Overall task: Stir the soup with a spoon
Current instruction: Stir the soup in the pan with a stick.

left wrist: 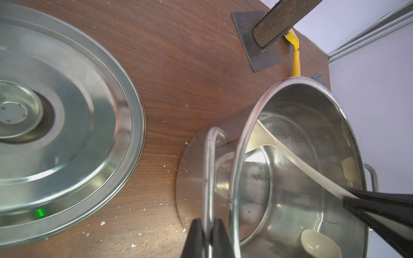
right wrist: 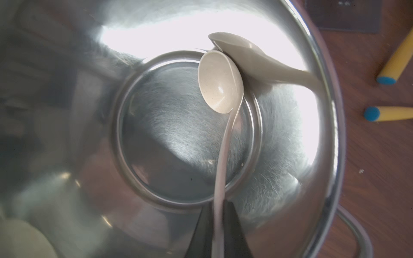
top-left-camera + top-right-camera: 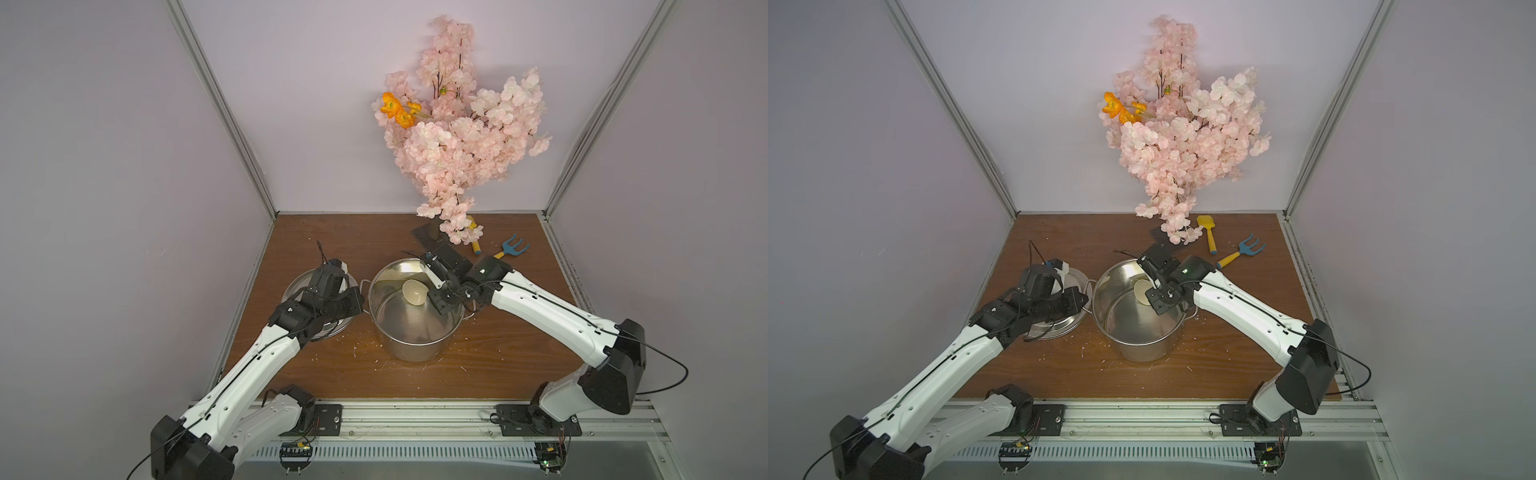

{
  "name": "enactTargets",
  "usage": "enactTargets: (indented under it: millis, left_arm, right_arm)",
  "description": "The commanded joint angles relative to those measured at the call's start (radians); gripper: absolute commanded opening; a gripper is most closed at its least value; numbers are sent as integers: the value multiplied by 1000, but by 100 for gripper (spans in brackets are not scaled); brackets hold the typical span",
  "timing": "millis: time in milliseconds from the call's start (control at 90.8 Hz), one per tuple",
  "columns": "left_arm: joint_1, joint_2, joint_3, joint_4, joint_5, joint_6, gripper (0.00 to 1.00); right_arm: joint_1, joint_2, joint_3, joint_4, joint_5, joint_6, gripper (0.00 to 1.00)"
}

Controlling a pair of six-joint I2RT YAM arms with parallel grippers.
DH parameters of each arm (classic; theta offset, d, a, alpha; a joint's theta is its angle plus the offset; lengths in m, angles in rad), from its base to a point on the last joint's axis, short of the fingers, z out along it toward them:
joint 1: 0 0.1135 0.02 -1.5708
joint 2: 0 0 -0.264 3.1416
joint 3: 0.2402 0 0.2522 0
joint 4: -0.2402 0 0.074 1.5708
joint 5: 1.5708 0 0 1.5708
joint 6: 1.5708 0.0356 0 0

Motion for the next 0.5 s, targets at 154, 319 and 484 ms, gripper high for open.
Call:
enactTargets:
  millis: [154, 319, 484]
  left_arm:
    - [7, 2, -23, -41, 9, 51, 0]
    - [7, 4, -13, -41, 9, 54, 0]
    - [7, 0, -3, -43, 19, 60, 0]
  right_arm:
    - [125, -22, -4, 63, -157, -4, 0]
    - [136, -138, -113, -11, -87, 28, 0]
    - [104, -235, -201, -114, 61, 56, 0]
